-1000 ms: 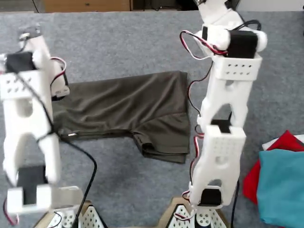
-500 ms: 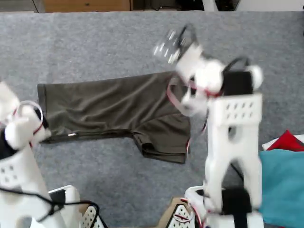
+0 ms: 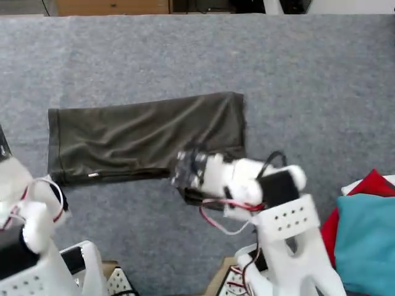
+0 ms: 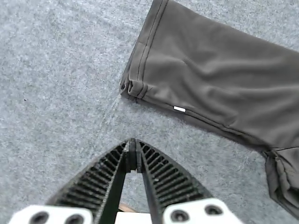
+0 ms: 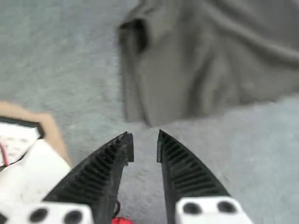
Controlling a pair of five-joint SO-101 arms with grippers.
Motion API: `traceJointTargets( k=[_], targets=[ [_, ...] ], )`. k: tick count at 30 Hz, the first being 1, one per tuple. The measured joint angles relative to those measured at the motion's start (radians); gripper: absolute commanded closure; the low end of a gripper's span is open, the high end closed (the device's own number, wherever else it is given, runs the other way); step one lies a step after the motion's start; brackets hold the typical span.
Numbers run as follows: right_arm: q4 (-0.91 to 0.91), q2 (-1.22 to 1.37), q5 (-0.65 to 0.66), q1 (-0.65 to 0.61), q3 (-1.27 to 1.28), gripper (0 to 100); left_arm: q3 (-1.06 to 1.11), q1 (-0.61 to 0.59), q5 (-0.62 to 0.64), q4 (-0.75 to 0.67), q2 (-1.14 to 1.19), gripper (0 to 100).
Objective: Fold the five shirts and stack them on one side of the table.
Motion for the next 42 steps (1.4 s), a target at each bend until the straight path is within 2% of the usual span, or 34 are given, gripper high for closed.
traceJointTargets(
  k=[7,13,26,42],
  targets=[
    [-0.074,-0.023,0.012,-0.034,0.173,77.8,0.081,-0.035,-0.051,0.0,-0.13,98],
    [-0.143,-0.023,0.025,-0.075,0.249,77.4,0.087,-0.037,-0.051,0.0,-0.137,98],
    [-0.443,-0.023,0.025,-0.086,0.44,77.2,0.087,-0.037,-0.051,0.0,-0.137,98],
    [-0.588,-0.012,0.018,-0.086,0.519,77.0,0.089,-0.037,-0.051,0.0,-0.137,98]
  ],
)
